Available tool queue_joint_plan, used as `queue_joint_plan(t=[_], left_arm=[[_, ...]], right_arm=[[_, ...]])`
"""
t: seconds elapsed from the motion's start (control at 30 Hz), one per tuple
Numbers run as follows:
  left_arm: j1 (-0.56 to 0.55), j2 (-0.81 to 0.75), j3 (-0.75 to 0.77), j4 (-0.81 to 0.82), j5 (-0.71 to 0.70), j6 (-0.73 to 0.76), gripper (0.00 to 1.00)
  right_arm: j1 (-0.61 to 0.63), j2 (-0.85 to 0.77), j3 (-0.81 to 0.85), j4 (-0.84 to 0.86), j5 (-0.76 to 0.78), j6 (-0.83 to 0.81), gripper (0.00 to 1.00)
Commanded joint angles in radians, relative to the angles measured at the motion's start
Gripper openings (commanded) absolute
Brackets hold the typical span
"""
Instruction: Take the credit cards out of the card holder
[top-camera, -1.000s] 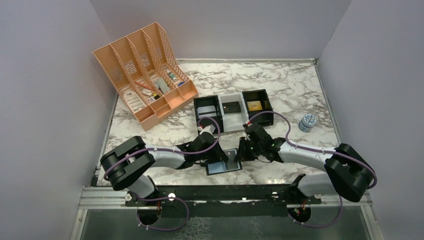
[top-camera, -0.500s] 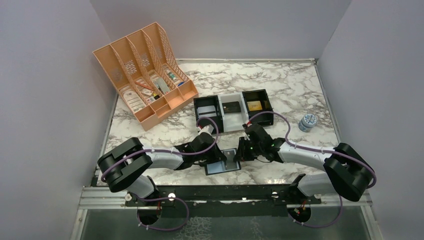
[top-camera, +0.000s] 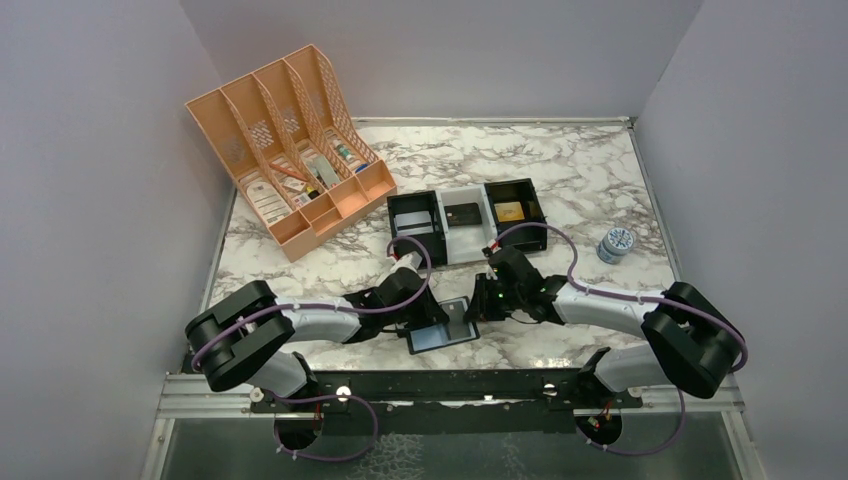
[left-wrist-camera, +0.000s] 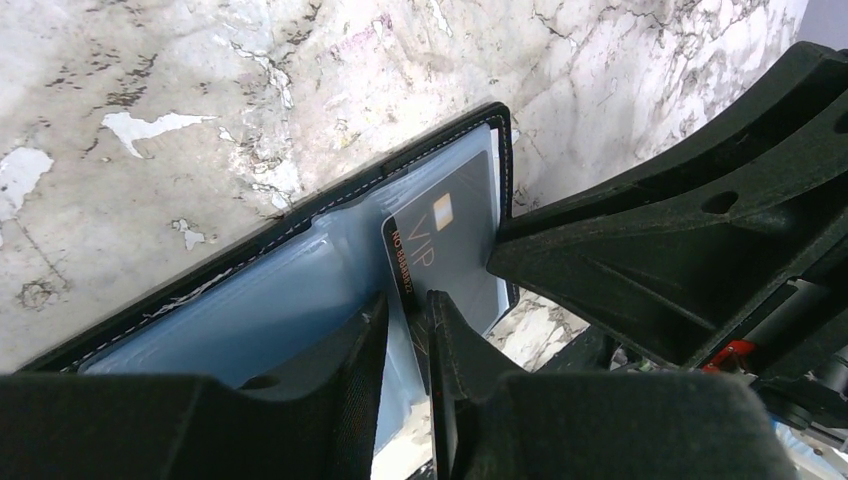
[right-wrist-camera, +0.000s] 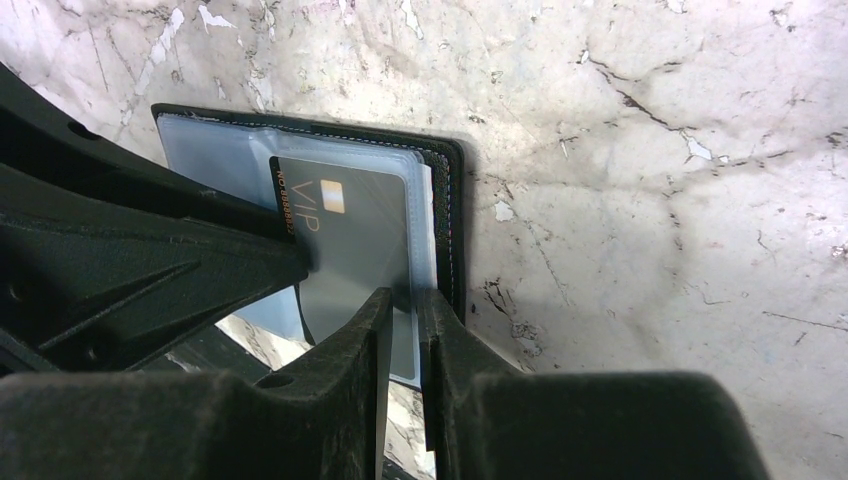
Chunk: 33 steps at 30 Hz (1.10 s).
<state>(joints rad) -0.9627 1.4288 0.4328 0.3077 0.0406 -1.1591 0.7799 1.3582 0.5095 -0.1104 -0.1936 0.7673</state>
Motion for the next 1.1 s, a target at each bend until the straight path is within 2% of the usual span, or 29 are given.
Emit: queue_joint_plan(t=[0.0, 0.23, 0.4, 0.5, 0.67, 0.8, 1.07], left_arm=[[-0.004, 0.032, 0.003, 0.029, 0.042, 0.011, 0.23], [-0.004, 0.011, -0.037, 0.051, 0.026, -0.029, 0.12], [-0.004, -0.038, -0.074, 0.048, -0.010, -0.047, 0.09], [-0.004, -0.055, -0.078, 0.029, -0.021, -0.048, 0.13], [-0.004, -0.052, -0.077, 0.026, -0.009, -0.046, 0.27], [-0.004, -0.040, -0.069, 0.030, 0.009, -0.043, 0.29], [-0.004, -0.037, -0.083, 0.059, 0.018, -0.060, 0.14]], right_arm=[[0.010, 0.045, -0.016, -0.039, 0.016, -0.003, 0.17], [0.010, 0.043, -0.022, -0.044, 0.028, 0.004, 0.17], [0.009, 0.040, -0.023, -0.051, 0.040, 0.006, 0.17], [0.010, 0.042, -0.022, -0.053, 0.042, 0.006, 0.17], [0.010, 0.040, -0.019, -0.051, 0.037, 0.007, 0.17], [0.010, 0.043, -0.019, -0.048, 0.034, 0.006, 0.17], [0.009, 0.047, -0.017, -0.045, 0.030, 0.007, 0.17]])
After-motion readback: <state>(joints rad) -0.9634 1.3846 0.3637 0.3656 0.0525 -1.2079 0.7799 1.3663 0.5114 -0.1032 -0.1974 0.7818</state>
